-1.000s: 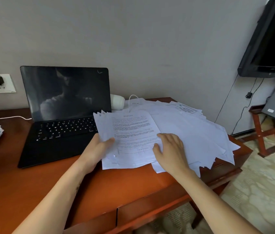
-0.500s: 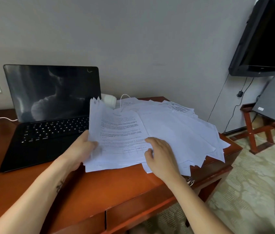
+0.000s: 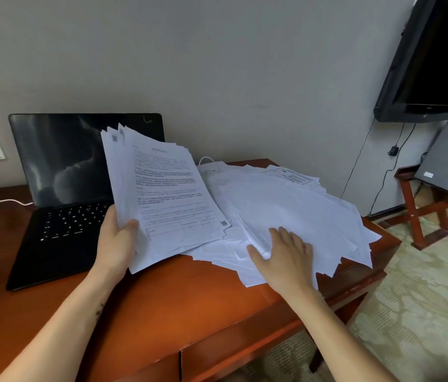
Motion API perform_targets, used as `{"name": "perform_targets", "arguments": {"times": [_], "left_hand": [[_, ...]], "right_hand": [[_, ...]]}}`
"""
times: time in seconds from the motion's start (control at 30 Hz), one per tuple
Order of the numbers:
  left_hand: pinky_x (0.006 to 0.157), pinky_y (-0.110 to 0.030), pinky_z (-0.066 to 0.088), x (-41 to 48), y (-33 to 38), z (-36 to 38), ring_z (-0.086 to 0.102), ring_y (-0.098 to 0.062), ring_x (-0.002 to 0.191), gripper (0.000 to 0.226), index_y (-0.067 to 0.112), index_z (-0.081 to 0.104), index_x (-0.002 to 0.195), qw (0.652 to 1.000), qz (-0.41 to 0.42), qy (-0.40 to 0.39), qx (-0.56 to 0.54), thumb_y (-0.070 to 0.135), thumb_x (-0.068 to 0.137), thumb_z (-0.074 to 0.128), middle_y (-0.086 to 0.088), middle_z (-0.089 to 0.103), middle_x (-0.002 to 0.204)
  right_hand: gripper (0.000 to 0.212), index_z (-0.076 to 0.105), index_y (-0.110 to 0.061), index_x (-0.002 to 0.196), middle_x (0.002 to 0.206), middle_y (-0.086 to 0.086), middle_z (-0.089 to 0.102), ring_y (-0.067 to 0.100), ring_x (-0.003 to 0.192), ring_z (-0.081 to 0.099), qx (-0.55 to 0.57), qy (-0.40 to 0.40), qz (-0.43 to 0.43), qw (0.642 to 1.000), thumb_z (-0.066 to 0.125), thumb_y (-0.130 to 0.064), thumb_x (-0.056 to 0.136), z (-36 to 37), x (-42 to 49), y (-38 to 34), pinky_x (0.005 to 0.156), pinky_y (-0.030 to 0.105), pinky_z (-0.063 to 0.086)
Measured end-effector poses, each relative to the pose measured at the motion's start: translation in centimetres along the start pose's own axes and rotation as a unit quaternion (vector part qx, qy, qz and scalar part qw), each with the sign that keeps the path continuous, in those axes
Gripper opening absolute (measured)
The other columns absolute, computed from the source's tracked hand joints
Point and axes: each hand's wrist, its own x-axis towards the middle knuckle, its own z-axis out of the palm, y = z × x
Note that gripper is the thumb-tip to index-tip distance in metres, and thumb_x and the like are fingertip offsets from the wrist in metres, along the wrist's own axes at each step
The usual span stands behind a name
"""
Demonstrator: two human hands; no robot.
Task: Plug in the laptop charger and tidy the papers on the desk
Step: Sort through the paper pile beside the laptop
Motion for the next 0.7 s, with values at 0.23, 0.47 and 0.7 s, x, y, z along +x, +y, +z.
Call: {"name": "perform_targets", "arguments": {"times": [0.23,0.47,0.7], "left_hand": [[0.104,-0.048,0.052,-0.1,-0.2,0.2,0.065,-0.023,0.119,0.038,0.024,0.055,0.133,1.0,-0.011,-0.009,-0.015,0.001,0.103,0.048,0.004,0.068,0.125],[0.095,-0.042,0.055,-0.8,0.0,0.6,0.069,-0.02,0.113,0.039,0.026,0.057,0.133,0.997,-0.023,-0.054,-0.042,0.0,0.105,0.048,0.003,0.071,0.124],[0.1,-0.047,0.055,-0.7,0.1,0.4,0.068,-0.021,0.116,0.038,0.027,0.057,0.133,0.998,-0.017,-0.041,-0.052,0.001,0.105,0.048,0.002,0.071,0.125]], "right_hand": [[0.044,0.052,-0.018,0.141,0.136,0.001,0.056,0.025,0.116,0.06,0.072,0.01,-0.064,0.995,0.059,-0.024,0.099,-3.1,0.8,3.0,0.091,0.035,0.047],[0.023,0.065,-0.01,0.12,0.099,-0.001,0.067,0.024,0.097,0.063,0.284,0.097,0.018,0.954,0.063,-0.022,0.1,-4.6,1.3,4.1,0.078,0.027,0.045],[0.017,0.073,-0.019,0.103,0.098,-0.012,0.074,0.001,0.094,0.066,0.377,-0.043,-0.052,0.924,0.06,-0.029,0.102,-4.4,1.3,3.9,0.082,0.019,0.047]]}}
